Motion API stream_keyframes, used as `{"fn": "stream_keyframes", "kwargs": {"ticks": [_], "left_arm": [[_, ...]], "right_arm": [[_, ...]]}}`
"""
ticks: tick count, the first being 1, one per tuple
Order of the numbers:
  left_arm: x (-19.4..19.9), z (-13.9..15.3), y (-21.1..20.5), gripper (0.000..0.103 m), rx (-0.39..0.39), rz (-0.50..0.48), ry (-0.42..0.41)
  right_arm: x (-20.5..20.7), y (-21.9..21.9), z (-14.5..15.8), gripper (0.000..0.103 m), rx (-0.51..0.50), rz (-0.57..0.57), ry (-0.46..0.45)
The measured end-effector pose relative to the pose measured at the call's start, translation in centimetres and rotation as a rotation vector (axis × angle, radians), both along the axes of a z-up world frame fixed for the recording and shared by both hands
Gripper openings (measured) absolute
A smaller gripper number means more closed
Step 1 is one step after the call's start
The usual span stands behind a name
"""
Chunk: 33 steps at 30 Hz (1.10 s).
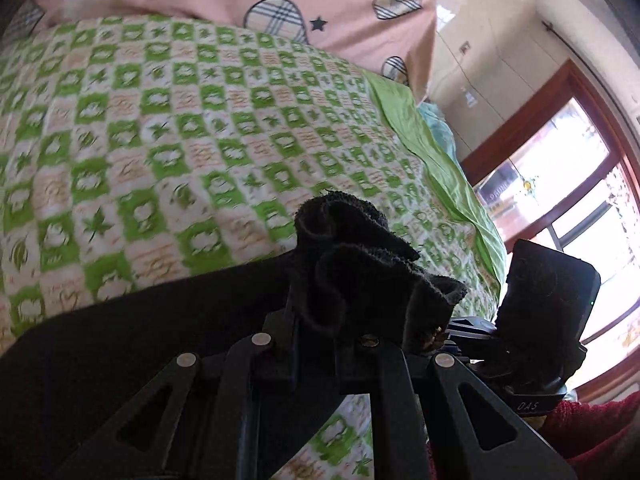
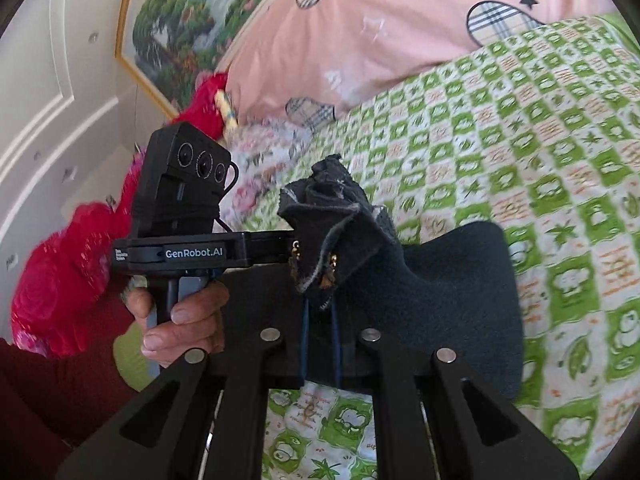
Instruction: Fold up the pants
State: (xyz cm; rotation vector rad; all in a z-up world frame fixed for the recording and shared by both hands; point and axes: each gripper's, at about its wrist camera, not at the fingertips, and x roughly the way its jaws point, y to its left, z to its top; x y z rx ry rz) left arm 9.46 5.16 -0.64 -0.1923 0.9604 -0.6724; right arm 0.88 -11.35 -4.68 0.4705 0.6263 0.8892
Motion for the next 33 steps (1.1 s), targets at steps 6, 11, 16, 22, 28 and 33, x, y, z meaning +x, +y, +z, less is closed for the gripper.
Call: {"fn": "stream_keyframes", "kwargs": {"ticks": [6, 11, 16, 22, 28, 33], "left_arm": [[-0.2, -2.4, 1.8, 0.01, 0.017, 0.06, 0.039], [-0.2, -3.4, 3.0, 0.01, 0.02, 0.101, 0.058], [-1.1, -4.0, 4.2, 0.011, 0.027, 0.171, 0.071], [-3.4, -3.4, 5.7, 0.011, 0.041, 0.259, 0.042], [-5.9, -2.4, 7.9, 0.032, 0.045, 0.385, 0.009], [-8.2, -2.1, 10.0, 0.04, 0.011, 0.467, 0.014]], "right_arm": [[0.5, 2.1, -1.1, 0.011, -0.081, 0.033, 0.026], [1.0, 3.1, -1.8, 0.015, -0.12, 0.055, 0.055], [1.1, 3.9, -2.3, 0.035, -0.133, 0.086, 0.081], [0.5, 4.8, -2.4, 0.044, -0.146, 0.115, 0.072], [-0.1, 5.7, -2.0, 0.048, -0.153, 0.155, 0.069], [-0.7, 6.3, -1.2, 0.049, -0.143, 0.183, 0.054]]}}
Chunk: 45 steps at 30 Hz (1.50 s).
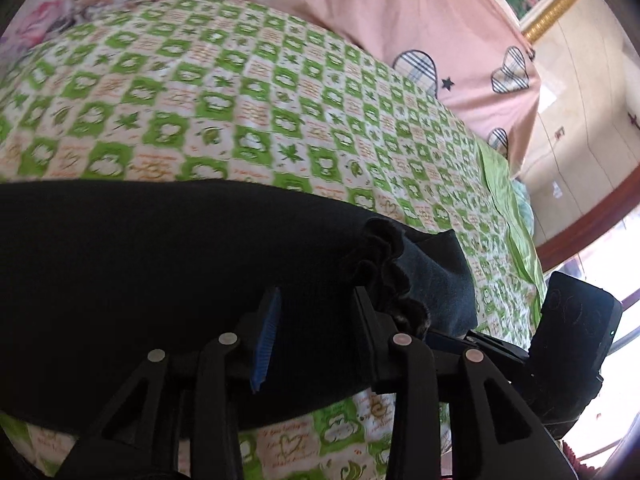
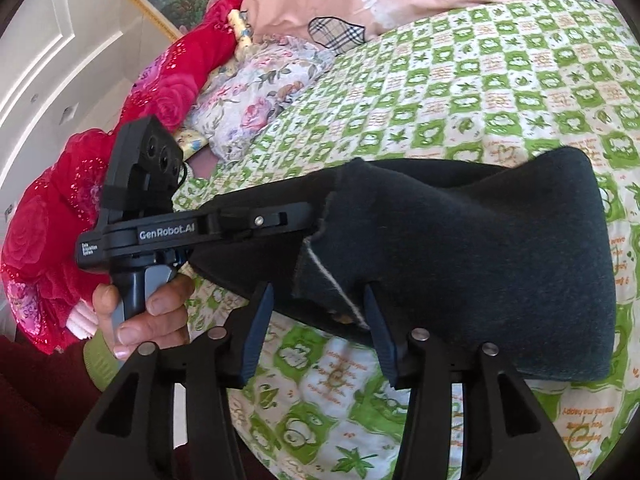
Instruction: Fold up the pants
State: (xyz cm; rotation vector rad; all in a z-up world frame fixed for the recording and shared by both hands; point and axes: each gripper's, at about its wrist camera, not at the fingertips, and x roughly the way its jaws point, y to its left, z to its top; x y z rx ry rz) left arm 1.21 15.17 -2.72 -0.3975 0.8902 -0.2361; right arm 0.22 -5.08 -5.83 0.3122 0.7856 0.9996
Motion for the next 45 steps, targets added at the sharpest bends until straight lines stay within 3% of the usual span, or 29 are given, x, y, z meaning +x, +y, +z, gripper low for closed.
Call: {"fn": "stream_keyframes", "kwargs": {"ticks": [3, 9, 19, 32, 45], "left_arm": [[-1.8, 0.0, 1.3, 0.047, -0.006, 0.094, -0.004], [-5.2, -0.3, 3.3, 0.048, -0.004, 0.185, -0.003], [-10.0, -0.8, 7.7, 0.05, -0.064, 0.316, -0.001], [-13.2, -1.2, 11.7, 0.053, -0.109, 0.461, -0.006], [-15.4, -1.7, 15.9, 0.055, -0.167, 0.6, 0.016]], "right_arm": [[-0.1, 0.3, 0.8, 0.049, 0.016, 0.013, -0.01], [-0.2, 1.5, 1.9, 0.049, 0.01, 0.034, -0.031], [-0.2, 4.2, 3.0, 0.049, -0.018, 0.078, -0.067], [-0.1, 10.1, 5.3, 0.053, -0.166, 0.169, -0.173], [0.5, 19.0, 7.2, 0.054, -0.284, 0.351, -0.275]]}}
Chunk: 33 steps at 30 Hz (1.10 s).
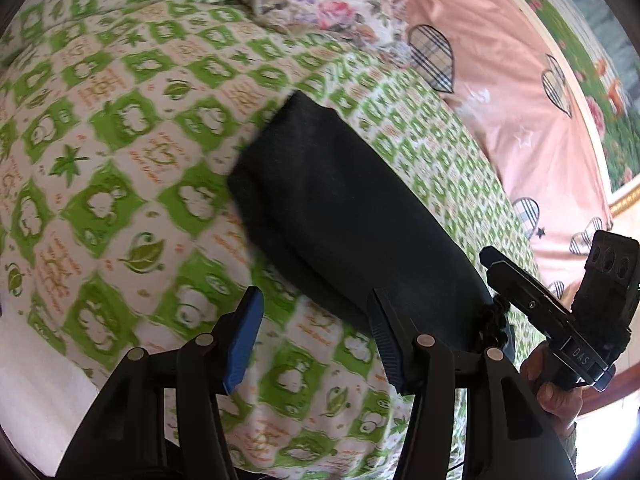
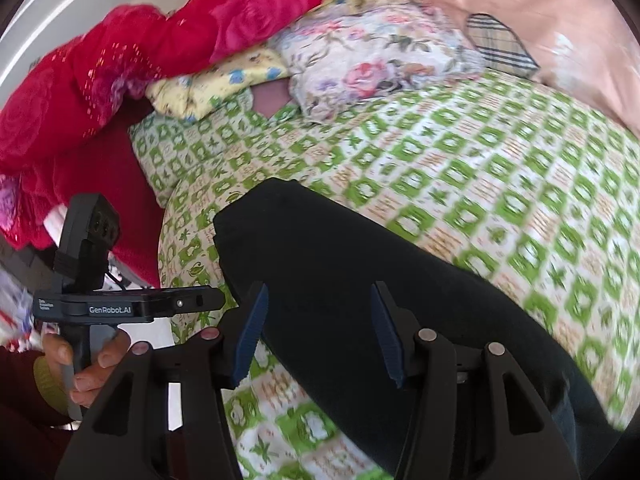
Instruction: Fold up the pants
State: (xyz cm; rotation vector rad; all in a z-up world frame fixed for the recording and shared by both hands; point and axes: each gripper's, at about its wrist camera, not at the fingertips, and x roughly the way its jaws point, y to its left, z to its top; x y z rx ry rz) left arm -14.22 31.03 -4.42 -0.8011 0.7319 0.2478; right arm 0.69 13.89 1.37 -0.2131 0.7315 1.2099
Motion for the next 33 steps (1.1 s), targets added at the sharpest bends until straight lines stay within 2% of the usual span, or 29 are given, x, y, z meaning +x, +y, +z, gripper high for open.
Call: {"fn": "stream_keyframes", "kwargs": {"ticks": [6, 16, 20, 28, 31, 32, 33], "left_arm": [[0.3, -0.5, 1.5, 0.056, -0.047, 0.044, 0.011], [2.3, -1.2, 3.1, 0.056, -0.125, 0.095, 0.045], [2.9, -1.3, 4.0, 0.056, -0.141, 0.118, 0.05], [3.2, -1.7, 4.6, 0.056, -0.147, 0.149, 0.048], [3.5, -1.7, 4.7, 0.051, -0.127, 0.153, 0.047], [3.6, -1.7, 4.6, 0.047, -0.119, 0.153, 0.049], [3.7, -1.7, 4.6, 0.038, -0.107, 0.154, 0.052]], "right_arm": [[1.1, 3.8, 0.0, 0.055, -0.05, 0.072, -0.014], [4.6, 10.0, -0.7, 0.055, -0.145, 0.204, 0.028], [5.8, 13.1, -1.5, 0.055, -0.211, 0.281, 0.045], [7.4, 17.8, -2.9, 0.055, -0.307, 0.368, 0.062], [7.3, 19.0, -3.8, 0.055, -0.339, 0.395, 0.068], [7.1, 19.3, -4.0, 0.055, -0.34, 0.409, 0.067], [7.0, 19.4, -4.2, 0.055, -0.338, 0.414, 0.063]]}}
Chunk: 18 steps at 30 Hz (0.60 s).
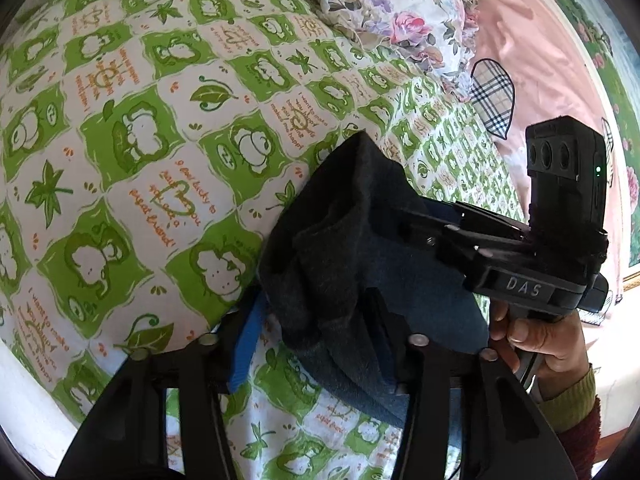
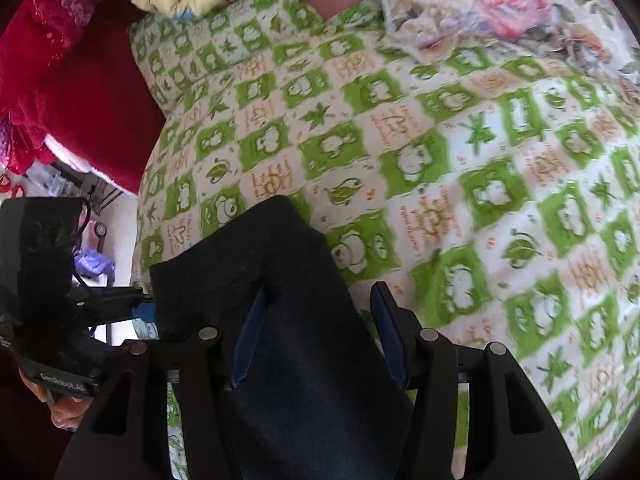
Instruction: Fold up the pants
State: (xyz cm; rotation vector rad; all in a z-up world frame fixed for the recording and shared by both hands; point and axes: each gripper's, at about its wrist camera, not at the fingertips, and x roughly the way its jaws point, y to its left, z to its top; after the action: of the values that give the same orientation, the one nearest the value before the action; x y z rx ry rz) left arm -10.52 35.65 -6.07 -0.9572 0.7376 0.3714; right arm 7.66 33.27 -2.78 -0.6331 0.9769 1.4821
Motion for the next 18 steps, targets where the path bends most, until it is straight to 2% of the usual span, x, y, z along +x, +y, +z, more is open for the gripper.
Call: {"fn": "stream_keyframes", "kwargs": {"ticks": [2, 4, 5, 7, 10, 18], "left_arm": [[0.4, 0.0, 0.1, 0.033, 0.022, 0.002, 0.007], [0.5, 0.0, 0.1, 0.028, 0.03, 0.0, -0.002], [0.6, 0.1, 0.0, 0.025, 0.036, -0.003, -0.005], [0.9, 0.7, -0.4, 0.023, 0.074, -0.014, -0.002], [1.0, 1.8, -1.1, 0.021, 0.113, -0.035, -0.023], [1.4, 5.7, -3.7, 0.02, 0.21, -0.098, -0.099]], "right_arm": [[-0.3, 0.0, -0.2, 0.053, 0.009, 0.015, -0.003], [-0.5, 0.0, -0.2, 0.042, 0.018, 0.023, -0.002], [-0.6, -0.1, -0.1, 0.039, 0.023, 0.025, -0.009], [-0.8, -0.4, 0.2, 0.031, 0.031, 0.027, -0.028], [-1.1, -1.2, 1.0, 0.025, 0.055, 0.032, -0.043], [-0.4, -4.8, 4.1, 0.022, 0.162, -0.009, 0.007]]}}
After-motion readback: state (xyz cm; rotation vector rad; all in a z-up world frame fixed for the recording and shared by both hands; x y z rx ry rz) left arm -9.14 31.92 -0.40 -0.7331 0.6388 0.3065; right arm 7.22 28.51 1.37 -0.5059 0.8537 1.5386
